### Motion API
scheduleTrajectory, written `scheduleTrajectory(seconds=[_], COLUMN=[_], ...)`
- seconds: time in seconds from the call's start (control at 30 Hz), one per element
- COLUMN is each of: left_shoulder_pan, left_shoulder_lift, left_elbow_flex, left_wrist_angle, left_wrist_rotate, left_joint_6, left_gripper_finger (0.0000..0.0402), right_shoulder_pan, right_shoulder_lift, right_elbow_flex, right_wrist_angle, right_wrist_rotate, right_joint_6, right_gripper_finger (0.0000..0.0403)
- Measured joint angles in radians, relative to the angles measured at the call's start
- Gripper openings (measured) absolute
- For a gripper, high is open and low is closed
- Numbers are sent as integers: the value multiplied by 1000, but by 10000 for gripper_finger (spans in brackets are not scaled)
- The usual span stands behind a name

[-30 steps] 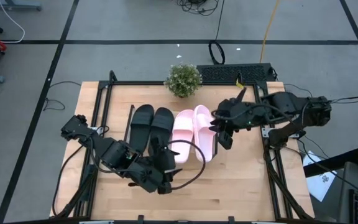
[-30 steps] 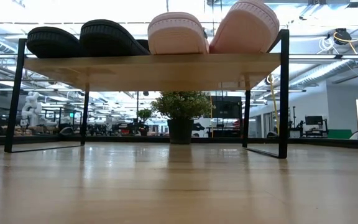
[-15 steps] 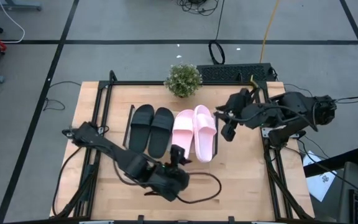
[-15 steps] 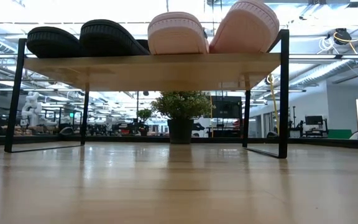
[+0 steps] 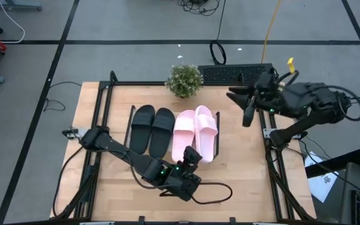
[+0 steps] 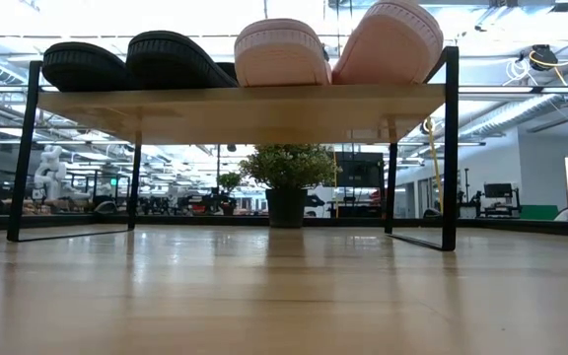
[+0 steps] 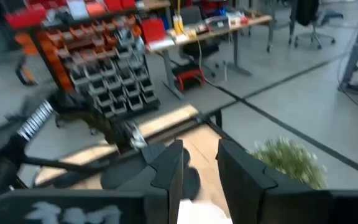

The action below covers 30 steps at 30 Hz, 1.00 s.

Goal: Pick and place slides into the shelf
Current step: Put the pink slide on the shelf

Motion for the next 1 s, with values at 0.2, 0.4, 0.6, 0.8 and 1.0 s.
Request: scheduleTrajectory(seconds=[0.2,0.4,0.6,0.8,1.0], left_shoulder_pan=[31,50,45,55,65], left_shoulder_lift=[0,0,0,0,18], left_elbow_flex=[0,0,0,0,1], left_wrist_angle=[11,8,-43,-48,-42], left_wrist_rotate=[61,87,108,127,133], left_joint_6=[32,61,124,192,216], left_gripper_finger=[243,243,243,243,243], right_shoulder_pan=[0,0,0,0,0], right_shoulder_lift=[-25,-23,-24,-24,-24], right_elbow_flex=[0,0,0,0,0], right_wrist_angle=[83,93,96,96,107], right_wrist_rotate=[-1,-2,-2,-3,-2], right_joint_6=[-66,-95,-95,-95,-96], right_gripper_finger=[89,89,89,89,89])
